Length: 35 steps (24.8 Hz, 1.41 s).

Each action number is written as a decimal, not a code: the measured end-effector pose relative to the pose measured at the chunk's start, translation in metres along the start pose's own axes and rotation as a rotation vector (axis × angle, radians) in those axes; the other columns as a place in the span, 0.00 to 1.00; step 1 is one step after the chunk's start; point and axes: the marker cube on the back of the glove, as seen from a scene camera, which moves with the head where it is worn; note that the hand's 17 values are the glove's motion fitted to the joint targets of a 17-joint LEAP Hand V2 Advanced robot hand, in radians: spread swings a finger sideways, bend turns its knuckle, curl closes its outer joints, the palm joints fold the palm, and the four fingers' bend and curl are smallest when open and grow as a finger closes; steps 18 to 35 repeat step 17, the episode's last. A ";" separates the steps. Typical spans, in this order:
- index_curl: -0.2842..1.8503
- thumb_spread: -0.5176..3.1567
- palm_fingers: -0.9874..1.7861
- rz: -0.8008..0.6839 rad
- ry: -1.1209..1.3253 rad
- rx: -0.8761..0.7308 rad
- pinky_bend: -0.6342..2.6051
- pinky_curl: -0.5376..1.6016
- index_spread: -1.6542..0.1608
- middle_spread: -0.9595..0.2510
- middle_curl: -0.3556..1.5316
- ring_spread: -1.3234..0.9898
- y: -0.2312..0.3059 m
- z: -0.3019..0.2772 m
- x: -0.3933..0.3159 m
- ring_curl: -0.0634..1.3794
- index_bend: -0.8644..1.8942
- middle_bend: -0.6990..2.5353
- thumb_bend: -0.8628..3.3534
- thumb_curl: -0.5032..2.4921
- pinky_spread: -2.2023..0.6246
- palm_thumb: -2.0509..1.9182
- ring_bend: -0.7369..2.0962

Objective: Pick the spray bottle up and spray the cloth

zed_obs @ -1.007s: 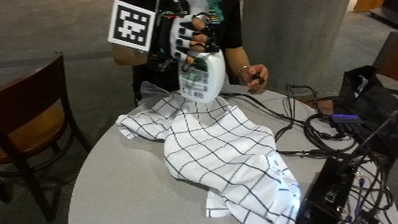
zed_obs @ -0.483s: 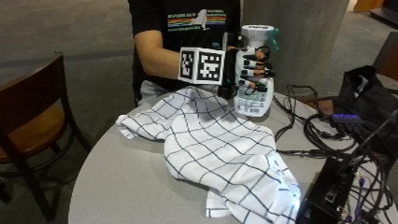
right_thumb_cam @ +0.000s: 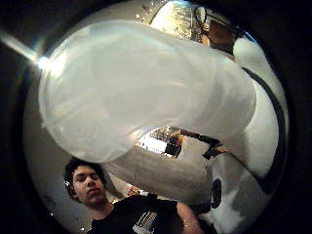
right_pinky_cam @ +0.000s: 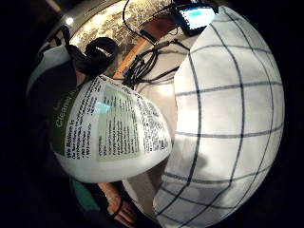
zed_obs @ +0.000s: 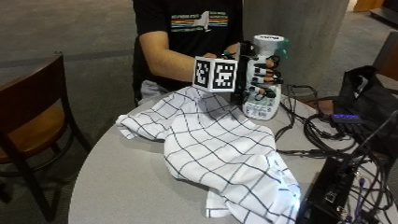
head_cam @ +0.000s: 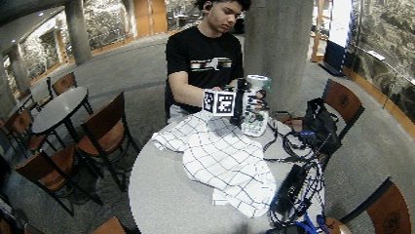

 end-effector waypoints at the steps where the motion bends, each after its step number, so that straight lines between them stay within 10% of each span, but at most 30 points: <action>1: 0.43 0.21 0.77 -0.001 -0.001 -0.003 0.25 0.38 0.81 0.72 0.46 0.50 0.002 0.001 0.001 0.33 0.41 0.37 0.20 0.43 0.86 0.78 0.37; 17: 0.37 0.36 0.71 -0.004 0.357 0.233 0.24 0.37 0.81 0.75 0.43 0.53 0.074 -0.149 0.005 0.31 0.38 0.33 0.20 0.37 0.86 0.73 0.37; 35: 0.37 0.36 0.71 -0.004 0.357 0.233 0.24 0.37 0.81 0.75 0.43 0.53 0.074 -0.149 0.005 0.31 0.38 0.33 0.20 0.37 0.86 0.73 0.37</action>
